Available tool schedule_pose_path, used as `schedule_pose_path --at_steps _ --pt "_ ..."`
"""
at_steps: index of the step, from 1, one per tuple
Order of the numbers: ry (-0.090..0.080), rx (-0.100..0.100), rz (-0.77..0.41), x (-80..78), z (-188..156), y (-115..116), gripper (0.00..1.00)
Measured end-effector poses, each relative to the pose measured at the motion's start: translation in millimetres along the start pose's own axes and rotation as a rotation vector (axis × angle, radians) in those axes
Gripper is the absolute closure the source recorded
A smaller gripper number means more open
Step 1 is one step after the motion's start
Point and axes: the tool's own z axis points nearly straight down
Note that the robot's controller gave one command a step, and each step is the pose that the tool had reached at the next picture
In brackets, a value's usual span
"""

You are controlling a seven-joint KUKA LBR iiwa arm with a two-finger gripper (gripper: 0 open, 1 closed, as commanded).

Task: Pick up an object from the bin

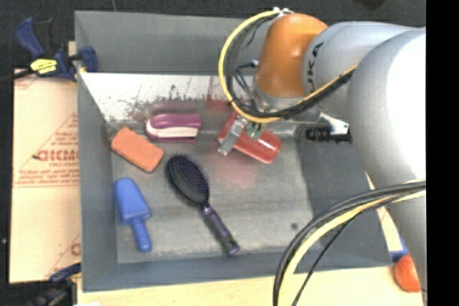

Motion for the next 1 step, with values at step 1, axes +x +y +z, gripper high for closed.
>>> schedule_pose_path --at_steps 1 --pt "0.011 0.007 -0.001 0.9 -29.4 -1.3 1.00"
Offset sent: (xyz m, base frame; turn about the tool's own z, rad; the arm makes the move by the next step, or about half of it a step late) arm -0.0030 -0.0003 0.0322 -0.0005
